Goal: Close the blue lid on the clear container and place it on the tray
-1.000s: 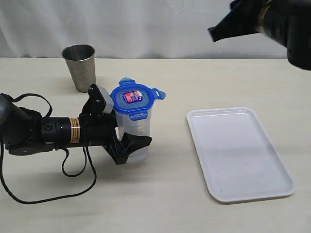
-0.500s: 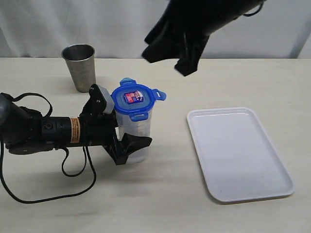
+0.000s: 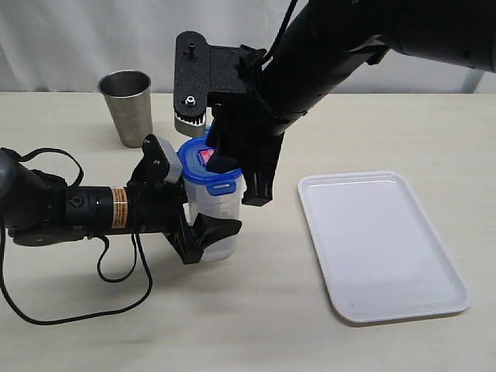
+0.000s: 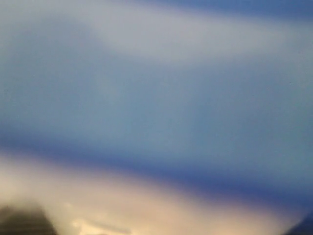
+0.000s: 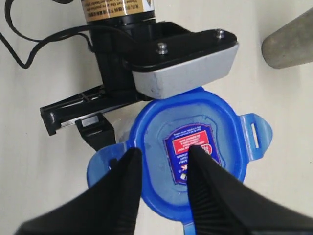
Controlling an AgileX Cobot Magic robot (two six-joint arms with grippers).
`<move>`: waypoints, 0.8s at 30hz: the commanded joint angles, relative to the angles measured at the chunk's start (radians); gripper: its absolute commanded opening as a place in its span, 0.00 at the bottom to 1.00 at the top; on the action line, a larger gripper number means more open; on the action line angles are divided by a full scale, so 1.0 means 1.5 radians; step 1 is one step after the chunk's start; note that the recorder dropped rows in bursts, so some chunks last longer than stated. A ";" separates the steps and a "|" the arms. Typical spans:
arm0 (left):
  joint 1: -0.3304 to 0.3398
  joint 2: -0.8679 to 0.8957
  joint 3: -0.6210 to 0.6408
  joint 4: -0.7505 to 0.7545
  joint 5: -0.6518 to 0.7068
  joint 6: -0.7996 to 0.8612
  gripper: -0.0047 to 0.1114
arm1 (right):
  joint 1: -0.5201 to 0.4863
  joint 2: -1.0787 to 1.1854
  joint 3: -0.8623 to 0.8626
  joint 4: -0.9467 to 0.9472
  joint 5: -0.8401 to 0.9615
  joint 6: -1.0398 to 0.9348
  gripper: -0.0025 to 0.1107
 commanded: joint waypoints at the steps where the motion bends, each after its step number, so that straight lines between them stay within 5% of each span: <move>1: 0.002 0.002 0.003 0.013 0.024 -0.004 0.04 | 0.002 0.000 0.000 -0.030 0.015 0.009 0.30; 24: 0.002 0.002 0.003 0.015 0.021 -0.004 0.04 | 0.002 0.023 0.057 -0.017 -0.017 0.014 0.30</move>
